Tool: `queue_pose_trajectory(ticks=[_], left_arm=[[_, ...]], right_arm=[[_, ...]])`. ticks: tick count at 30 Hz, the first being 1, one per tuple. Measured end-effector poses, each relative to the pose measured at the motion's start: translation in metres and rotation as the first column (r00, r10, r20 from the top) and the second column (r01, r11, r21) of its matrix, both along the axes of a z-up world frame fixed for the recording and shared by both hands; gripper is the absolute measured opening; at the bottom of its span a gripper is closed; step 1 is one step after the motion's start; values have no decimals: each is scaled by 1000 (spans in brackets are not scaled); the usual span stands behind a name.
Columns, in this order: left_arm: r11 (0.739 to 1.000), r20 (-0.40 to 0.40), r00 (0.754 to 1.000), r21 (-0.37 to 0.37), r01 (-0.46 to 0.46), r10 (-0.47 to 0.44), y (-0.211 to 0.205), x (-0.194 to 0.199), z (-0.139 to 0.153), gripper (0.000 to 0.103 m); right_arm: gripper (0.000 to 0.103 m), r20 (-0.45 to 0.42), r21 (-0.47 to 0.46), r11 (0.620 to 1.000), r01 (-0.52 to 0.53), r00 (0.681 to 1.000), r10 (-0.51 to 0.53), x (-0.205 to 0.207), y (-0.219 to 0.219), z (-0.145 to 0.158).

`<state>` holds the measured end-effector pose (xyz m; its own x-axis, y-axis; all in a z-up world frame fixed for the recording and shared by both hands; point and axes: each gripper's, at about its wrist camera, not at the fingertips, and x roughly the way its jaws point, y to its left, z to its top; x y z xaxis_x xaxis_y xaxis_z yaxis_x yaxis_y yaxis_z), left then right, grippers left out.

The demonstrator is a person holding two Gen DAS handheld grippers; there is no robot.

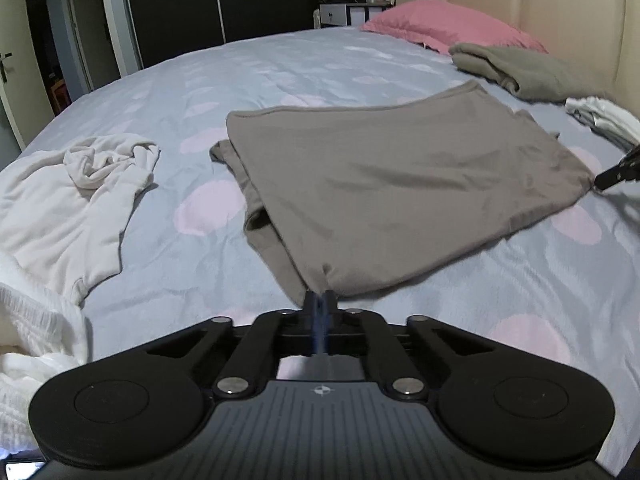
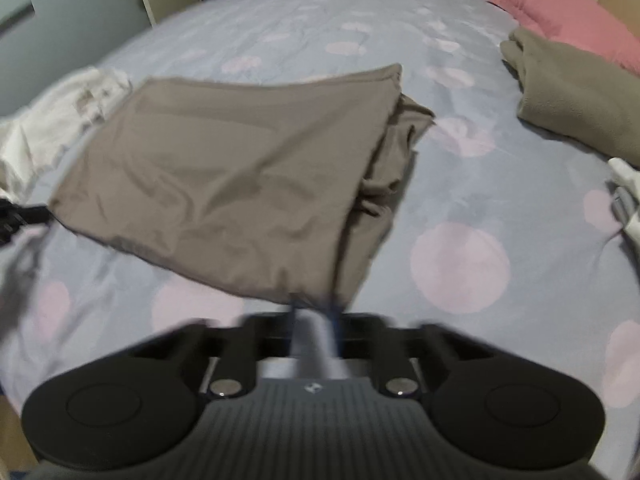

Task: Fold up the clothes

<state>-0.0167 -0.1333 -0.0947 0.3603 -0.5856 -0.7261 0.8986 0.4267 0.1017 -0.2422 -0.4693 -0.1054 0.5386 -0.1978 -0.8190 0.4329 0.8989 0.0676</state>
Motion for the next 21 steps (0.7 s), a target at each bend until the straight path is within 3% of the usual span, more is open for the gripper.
queue_pose_trajectory(ticks=[4, 8, 10, 11, 12, 14, 19, 20, 21], left_arm=[[998, 3, 999, 31, -52, 52, 8, 13, -3, 0], [998, -2, 998, -8, -68, 68, 15, 15, 1, 0], [998, 10, 999, -42, -39, 40, 15, 9, 5, 3], [999, 18, 1000, -37, -23, 24, 13, 6, 5, 11], [1000, 26, 1000, -26, -7, 8, 11, 3, 3, 13], [1000, 50, 999, 2, 15, -15, 6, -1, 0, 22], [999, 67, 997, 24, 31, -33, -3, -3, -8, 23], [999, 58, 998, 20, 31, -32, -4, -2, -8, 19], [999, 46, 998, 17, 29, -30, -4, -1, -8, 13]], right_arm=[[0, -36, -13, 998, 69, 997, -70, -9, -10, 2], [0, 1, 21, 994, 104, 995, -104, -14, -18, 4], [7, 45, 62, 996, 72, 996, -74, -12, -17, 7], [13, 65, 74, 996, 48, 996, -53, -11, -14, 9], [31, 73, 70, 997, 31, 997, -37, -9, -11, 9], [41, 63, 35, 999, -2, 998, 0, -4, -3, 9], [38, 24, 11, 999, -43, 999, 43, 7, 3, -1], [29, 15, 2, 999, -51, 999, 51, 9, 4, -3], [13, 4, -15, 998, -55, 998, 55, 11, 6, -3]])
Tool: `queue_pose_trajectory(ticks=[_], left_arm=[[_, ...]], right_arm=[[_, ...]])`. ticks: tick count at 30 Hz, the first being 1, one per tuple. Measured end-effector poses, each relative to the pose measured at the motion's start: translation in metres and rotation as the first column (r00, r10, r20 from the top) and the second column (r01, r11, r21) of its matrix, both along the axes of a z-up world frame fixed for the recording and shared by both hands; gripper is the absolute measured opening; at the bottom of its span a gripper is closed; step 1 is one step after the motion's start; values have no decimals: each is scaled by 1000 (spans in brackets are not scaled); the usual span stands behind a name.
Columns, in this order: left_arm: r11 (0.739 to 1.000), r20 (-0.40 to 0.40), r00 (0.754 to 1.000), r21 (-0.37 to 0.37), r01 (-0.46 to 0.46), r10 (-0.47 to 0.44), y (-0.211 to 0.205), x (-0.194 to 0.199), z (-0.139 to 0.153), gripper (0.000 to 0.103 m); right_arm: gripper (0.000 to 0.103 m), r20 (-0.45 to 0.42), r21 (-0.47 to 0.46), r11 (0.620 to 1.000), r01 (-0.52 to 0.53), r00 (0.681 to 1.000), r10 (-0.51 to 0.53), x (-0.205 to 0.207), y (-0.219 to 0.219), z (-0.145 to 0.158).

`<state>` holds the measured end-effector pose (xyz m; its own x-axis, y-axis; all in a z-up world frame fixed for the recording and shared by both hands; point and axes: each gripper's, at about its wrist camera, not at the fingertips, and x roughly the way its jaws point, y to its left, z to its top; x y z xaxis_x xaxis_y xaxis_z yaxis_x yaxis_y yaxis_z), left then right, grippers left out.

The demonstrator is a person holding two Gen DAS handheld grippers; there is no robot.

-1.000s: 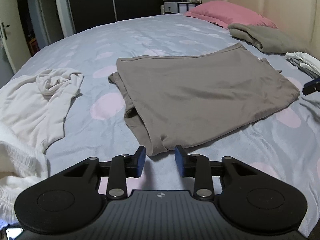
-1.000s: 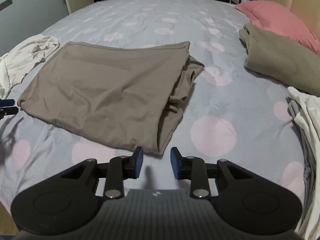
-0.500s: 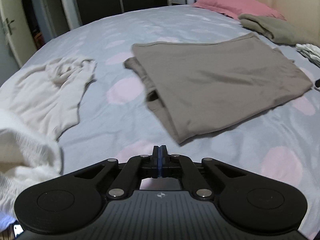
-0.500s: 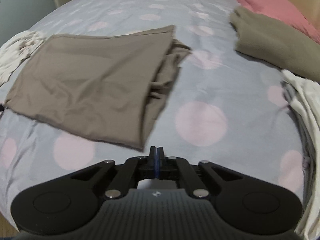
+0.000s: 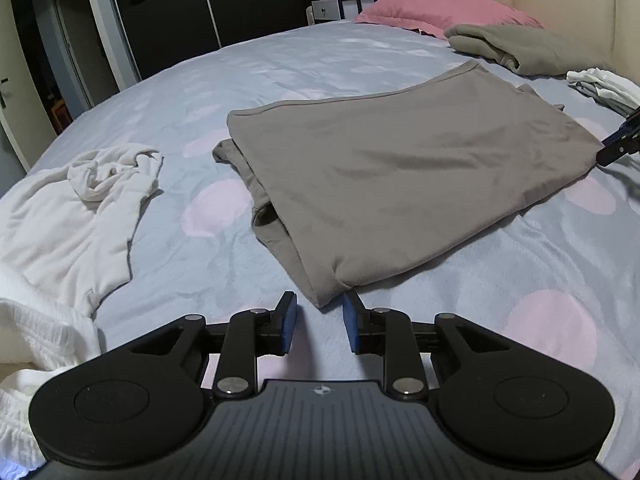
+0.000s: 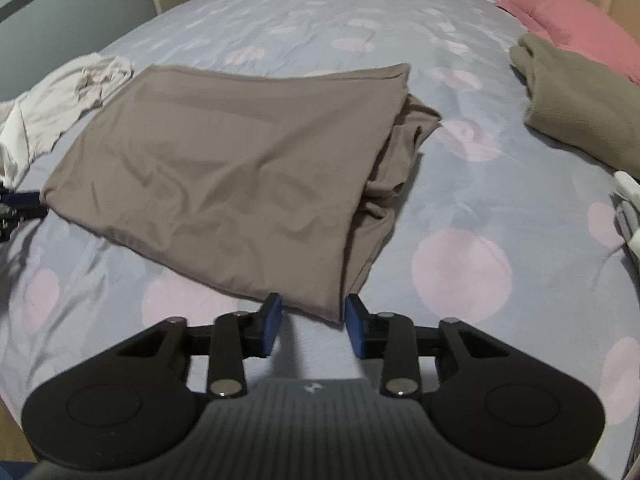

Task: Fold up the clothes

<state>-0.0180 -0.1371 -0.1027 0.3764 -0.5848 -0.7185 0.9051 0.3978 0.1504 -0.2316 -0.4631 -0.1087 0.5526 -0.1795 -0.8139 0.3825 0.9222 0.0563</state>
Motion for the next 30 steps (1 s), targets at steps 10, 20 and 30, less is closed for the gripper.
queue_pose_trajectory(ticks=[10, 20, 30], left_arm=[[1000, -5, 1000, 23, -12, 12, 11, 9, 5, 1], [995, 30, 998, 78, -59, 57, 24, 16, 9, 0], [986, 222, 965, 121, 112, -137, 5, -32, 13, 23]], right_arm=[[4, -33, -67, 998, 21, 999, -23, -1, -2, 9], [5, -117, -64, 997, 51, 991, -58, -6, -5, 7], [15, -32, -115, 993, -20, 999, 16, -12, 7, 23]])
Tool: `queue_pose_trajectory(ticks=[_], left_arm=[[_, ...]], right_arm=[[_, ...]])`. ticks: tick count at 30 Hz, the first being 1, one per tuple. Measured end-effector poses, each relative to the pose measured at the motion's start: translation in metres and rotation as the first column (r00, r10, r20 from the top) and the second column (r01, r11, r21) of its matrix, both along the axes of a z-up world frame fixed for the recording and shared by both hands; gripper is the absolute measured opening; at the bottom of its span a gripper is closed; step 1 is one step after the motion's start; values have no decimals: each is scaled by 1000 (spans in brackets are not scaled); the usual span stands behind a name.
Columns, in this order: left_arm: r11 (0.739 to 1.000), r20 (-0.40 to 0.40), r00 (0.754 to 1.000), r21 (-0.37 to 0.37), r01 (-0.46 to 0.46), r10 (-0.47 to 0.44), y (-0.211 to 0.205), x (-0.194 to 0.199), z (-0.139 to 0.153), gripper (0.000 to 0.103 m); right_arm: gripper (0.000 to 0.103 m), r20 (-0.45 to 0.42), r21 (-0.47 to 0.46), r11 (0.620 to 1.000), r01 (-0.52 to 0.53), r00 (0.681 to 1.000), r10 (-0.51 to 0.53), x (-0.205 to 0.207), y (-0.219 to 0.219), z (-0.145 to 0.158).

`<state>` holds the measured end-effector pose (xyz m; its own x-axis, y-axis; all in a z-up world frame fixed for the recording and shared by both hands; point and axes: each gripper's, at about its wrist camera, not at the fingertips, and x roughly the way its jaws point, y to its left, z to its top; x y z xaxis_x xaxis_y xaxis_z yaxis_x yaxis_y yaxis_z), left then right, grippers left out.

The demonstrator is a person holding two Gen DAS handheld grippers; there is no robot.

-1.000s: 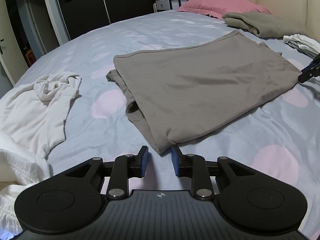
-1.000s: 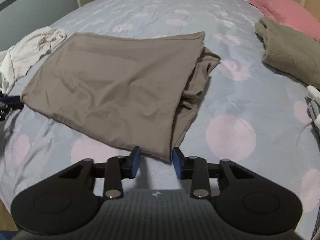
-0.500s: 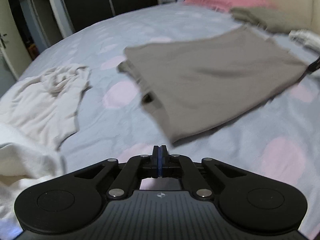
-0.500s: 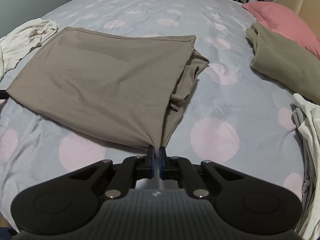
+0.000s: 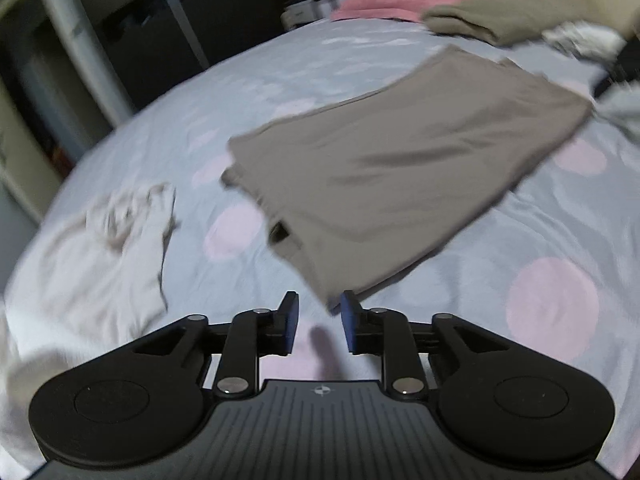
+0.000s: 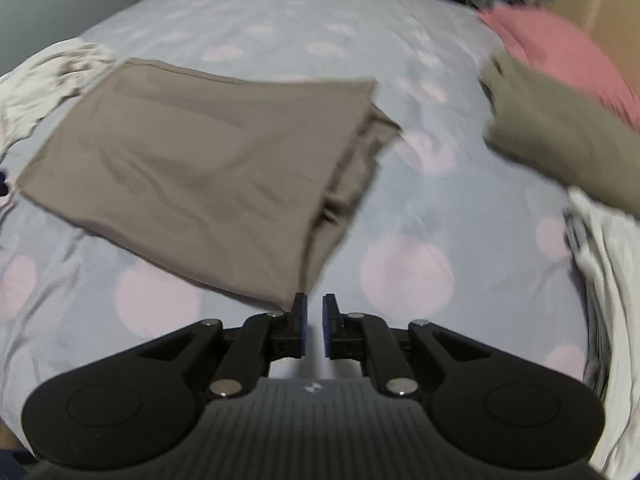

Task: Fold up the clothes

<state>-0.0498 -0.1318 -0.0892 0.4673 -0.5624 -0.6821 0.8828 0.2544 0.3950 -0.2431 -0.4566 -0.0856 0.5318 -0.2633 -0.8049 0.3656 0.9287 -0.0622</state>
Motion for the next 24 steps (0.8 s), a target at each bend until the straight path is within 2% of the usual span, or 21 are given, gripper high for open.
queue_pose_trajectory(ticks=[1, 3, 7, 10, 13, 16, 24], left_arm=[[1000, 36, 999, 15, 24, -25, -3, -7, -1, 25], [995, 100, 992, 66, 70, -77, -10, -22, -10, 30], [976, 248, 955, 183, 117, -161, -17, -46, -32, 30], [968, 309, 932, 218, 124, -188, -20, -53, -42, 30], [959, 372, 903, 253, 124, -215, -23, -55, -51, 30], [956, 410, 883, 267, 122, -227, -27, -56, -59, 30], [967, 479, 851, 227, 115, -214, -33, -51, -66, 30]], right_arm=[[18, 6, -19, 999, -36, 999, 36, 2, 6, 1], [33, -11, -78, 990, -117, 993, 116, 8, 21, -1], [35, -99, -180, 954, -239, 969, 224, 18, 46, -12], [42, -190, -254, 914, -317, 943, 274, 21, 56, -23], [42, -282, -328, 862, -386, 911, 301, 23, 64, -35], [43, -327, -386, 811, -438, 888, 324, 24, 70, -42], [43, -425, -543, 628, -558, 827, 368, 29, 81, -66]])
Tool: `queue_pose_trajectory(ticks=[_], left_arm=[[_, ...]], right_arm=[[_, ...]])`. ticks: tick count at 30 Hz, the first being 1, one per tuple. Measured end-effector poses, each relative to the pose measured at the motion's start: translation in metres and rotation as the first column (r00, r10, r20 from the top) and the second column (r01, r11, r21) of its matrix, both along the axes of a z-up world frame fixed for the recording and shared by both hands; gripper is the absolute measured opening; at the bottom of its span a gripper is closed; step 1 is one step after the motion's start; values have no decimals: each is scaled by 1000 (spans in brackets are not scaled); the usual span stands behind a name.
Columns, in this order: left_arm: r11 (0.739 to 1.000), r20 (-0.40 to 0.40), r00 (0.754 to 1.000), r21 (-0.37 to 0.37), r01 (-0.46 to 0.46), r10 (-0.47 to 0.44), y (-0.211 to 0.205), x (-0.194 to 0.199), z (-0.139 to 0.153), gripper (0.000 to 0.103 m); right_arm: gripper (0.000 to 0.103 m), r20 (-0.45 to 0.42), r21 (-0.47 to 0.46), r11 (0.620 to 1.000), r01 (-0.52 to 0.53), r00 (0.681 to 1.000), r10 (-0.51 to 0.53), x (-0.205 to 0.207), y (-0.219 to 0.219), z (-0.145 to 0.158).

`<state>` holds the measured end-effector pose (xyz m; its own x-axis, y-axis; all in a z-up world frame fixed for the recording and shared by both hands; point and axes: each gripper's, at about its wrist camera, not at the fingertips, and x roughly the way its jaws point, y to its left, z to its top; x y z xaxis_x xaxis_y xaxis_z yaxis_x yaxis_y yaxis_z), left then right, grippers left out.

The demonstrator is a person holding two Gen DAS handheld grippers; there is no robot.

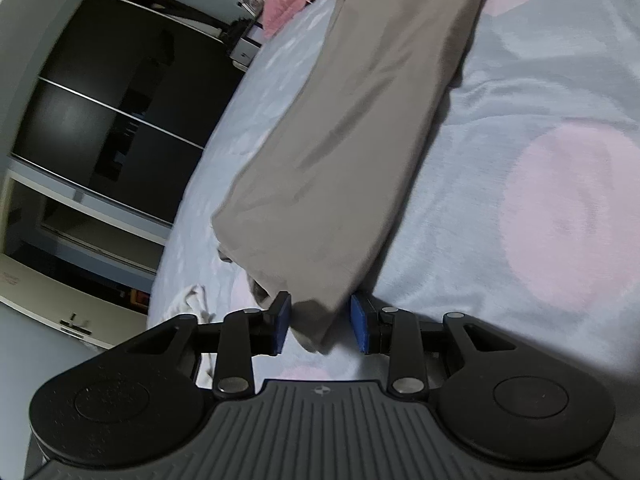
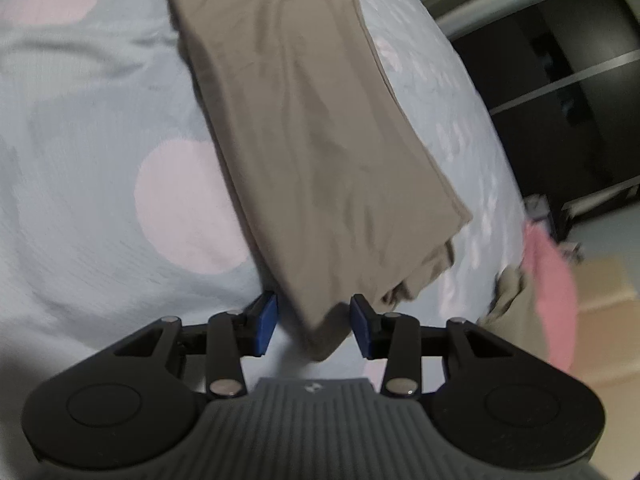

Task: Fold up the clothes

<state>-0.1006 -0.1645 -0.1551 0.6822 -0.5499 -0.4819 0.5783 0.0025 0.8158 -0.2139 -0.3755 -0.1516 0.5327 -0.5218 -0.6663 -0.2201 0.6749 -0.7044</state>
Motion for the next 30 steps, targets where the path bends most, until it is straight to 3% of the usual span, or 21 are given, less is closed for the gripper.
queue_pose_trajectory(ticks=[3, 5, 7, 9, 12, 20, 25, 30], left_arm=[[1000, 19, 1000, -9, -5, 5, -3, 0, -1, 26], [1000, 31, 1000, -6, -3, 3, -5, -1, -3, 18], [1000, 44, 999, 5, 4, -4, -7, -3, -5, 12], [1000, 40, 999, 10, 6, -6, -8, -4, -5, 8], [1000, 0, 1000, 4, -12, 12, -9, -1, 0, 2], [999, -77, 997, -25, -26, 24, 1, 4, 31, 0], [999, -85, 996, -31, -13, 11, 12, 7, 59, 0], [1000, -112, 994, 10, 20, -19, 20, 7, 85, 0]], right_arm=[[41, 8, -41, 999, -24, 1000, 25, 3, -1, -3], [41, 23, -49, 998, -28, 999, 29, 4, -4, -4], [29, 31, -57, 998, -38, 999, 39, 4, -5, -4], [11, 29, -67, 996, -53, 998, 55, 5, -5, -6], [6, 51, -77, 996, -55, 997, 59, 7, -7, -4], [4, 111, -46, 998, -35, 993, 40, 11, -13, 19], [4, 100, -6, 999, -41, 994, 42, 8, -14, 44], [4, 79, 67, 996, -55, 996, 49, -6, 1, 74]])
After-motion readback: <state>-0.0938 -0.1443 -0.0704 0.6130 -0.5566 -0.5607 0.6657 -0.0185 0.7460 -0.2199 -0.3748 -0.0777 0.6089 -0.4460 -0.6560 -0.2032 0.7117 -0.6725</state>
